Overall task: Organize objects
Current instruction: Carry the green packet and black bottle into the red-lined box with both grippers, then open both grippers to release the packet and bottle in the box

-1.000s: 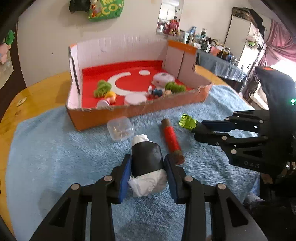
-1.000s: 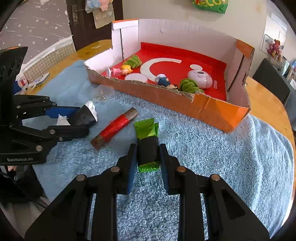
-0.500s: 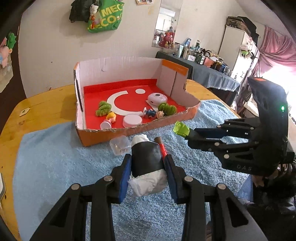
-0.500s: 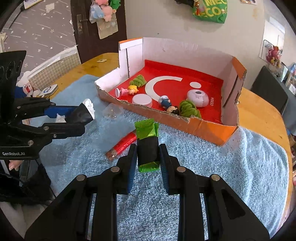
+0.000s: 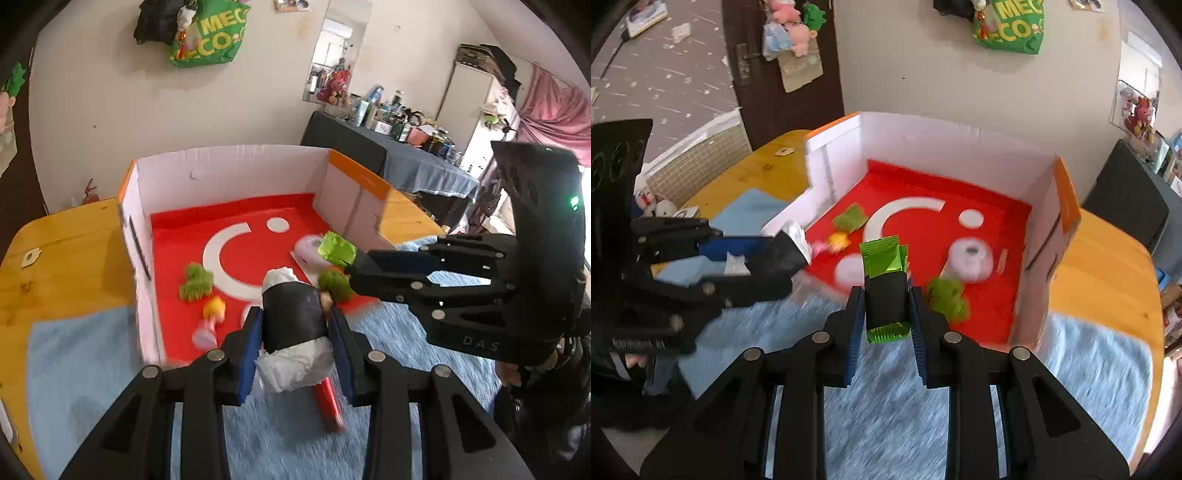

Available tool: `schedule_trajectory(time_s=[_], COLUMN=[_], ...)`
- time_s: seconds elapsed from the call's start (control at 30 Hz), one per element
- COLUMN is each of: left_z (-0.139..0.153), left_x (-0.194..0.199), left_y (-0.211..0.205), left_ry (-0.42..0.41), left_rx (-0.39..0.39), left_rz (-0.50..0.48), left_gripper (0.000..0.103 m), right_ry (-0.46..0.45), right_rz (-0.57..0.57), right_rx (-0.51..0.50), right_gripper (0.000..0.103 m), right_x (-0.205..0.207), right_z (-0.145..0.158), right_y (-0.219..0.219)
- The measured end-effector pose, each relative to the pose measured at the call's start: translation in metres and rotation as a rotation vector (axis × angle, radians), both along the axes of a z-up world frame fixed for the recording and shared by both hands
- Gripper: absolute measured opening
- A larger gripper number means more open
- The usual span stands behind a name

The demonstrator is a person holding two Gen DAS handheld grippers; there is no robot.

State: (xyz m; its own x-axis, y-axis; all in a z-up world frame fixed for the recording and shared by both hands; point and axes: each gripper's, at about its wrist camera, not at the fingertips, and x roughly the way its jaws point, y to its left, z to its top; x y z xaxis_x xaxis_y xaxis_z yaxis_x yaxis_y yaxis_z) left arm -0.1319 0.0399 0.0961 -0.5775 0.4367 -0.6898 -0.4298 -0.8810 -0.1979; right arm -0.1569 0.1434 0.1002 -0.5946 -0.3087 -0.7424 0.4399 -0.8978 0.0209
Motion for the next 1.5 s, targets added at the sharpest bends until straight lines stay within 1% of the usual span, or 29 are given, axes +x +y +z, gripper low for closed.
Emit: schedule_trajectory(time_s=[0.13,0.3,0.43,0.6,0.67,0.77,0.9,1.03,1.13,1.33,1.5], left_z=[-0.003,-0.013,-0.024,-0.038,-0.043,-0.049,-0.062,-0.073,-0.074,-0.075,-0.075], left_x=[-0.039,-0.085,-0.114,-0.141,-0.149,-0.16,-0.172,-0.181,-0.182,-0.177,-0.175], left_y=[0.004,0.005,0.006,0.007,0.008,0.011,0.011,0.005,0.004,0.004,0.001], left_ry=[-0.049,-0.115,-0.165,-0.202,-0.205,-0.201,-0.227,-0.261,-0.263,-0.256,-0.253], left_rx=[-0.017,-0.031,-0.044,-0.09,-0.117,-0.18,-0.216,-0.203,-0.207,-0.219,-0.221], left_rz=[0.014,0.039,0.071,0.131,0.151,0.166,0.185,0.203,0.203,0.201,0.203], left_gripper=[0.038,0.038,0.038,0.038,0.038,0.038,0.038,0.038,0.038,0.038,0.038], right_ry=[-0.018,-0.094,-0.153,-0.213,-0.227,-0.243,-0.269,-0.289,-0.309,-0.317,-0.322], right_rz=[-0.008,-0.019,-0.042,-0.083,-0.093,-0.114,-0.131,-0.151,-0.152,-0.159,-0.16], right_rx=[0.056,0.104,0.126,0.185,0.213,0.242,0.257,0.251,0.241,0.212,0.21], right_gripper=[0.023,0.023,0.023,0.023,0.023,0.023,0.023,0.023,0.023,0.023,0.023], right_x=[-0.041,-0.091,-0.12,-0.147,-0.153,-0.161,-0.168,-0.171,-0.172,-0.169,-0.164], right_z=[0.002,-0.008,-0.019,-0.038,-0.046,-0.055,-0.063,-0.068,-0.072,-0.072,-0.072], right_y=[-0.003,-0.005,-0.007,-0.015,-0.018,-0.02,-0.019,-0.013,-0.01,-0.006,-0.006])
